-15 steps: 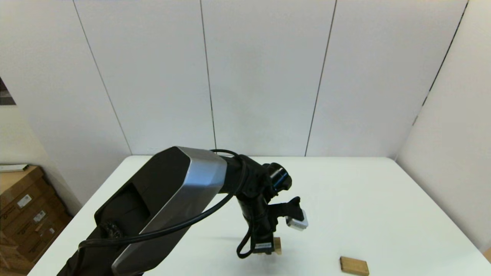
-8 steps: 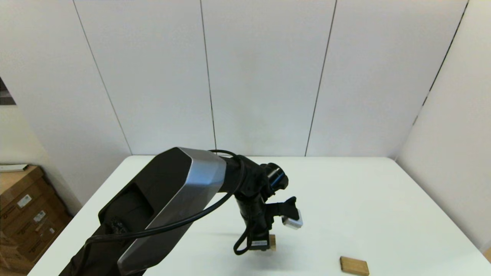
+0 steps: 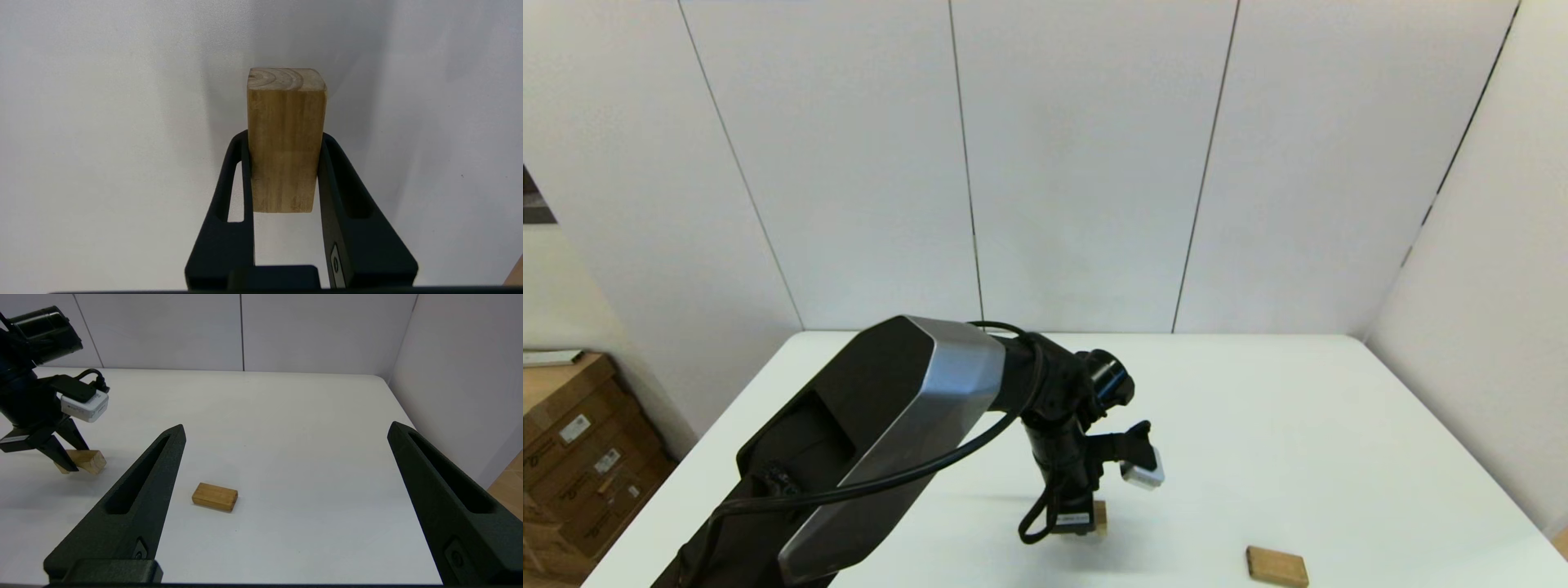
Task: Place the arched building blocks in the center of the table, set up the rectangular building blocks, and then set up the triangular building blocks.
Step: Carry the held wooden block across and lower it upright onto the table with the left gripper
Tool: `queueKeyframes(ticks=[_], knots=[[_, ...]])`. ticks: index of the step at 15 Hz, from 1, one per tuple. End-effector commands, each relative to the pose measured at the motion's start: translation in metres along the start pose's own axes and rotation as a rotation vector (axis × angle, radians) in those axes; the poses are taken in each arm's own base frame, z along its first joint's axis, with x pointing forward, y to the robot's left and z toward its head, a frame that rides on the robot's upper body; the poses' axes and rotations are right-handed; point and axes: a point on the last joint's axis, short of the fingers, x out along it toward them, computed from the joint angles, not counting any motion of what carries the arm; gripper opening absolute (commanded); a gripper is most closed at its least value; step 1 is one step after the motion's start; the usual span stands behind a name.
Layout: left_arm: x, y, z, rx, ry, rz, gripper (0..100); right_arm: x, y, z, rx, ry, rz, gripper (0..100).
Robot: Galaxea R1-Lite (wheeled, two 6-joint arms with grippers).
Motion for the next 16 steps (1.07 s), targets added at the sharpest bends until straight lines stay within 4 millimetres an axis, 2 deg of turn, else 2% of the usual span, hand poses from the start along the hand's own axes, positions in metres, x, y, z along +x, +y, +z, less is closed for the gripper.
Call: queueKeyframes(ticks=[1, 16], knots=[[-0.0011, -0.0007, 0.0007, 0.007, 0.0, -0.002, 0, 0.0, 0.0, -0.0001, -0.001, -0.001, 0.001, 100], [-0.0023, -0.0002, 0.0013, 0.008, 0.001, 0.008, 0, 0.0, 0.0, -0.0001, -0.001, -0.001, 0.001, 100]])
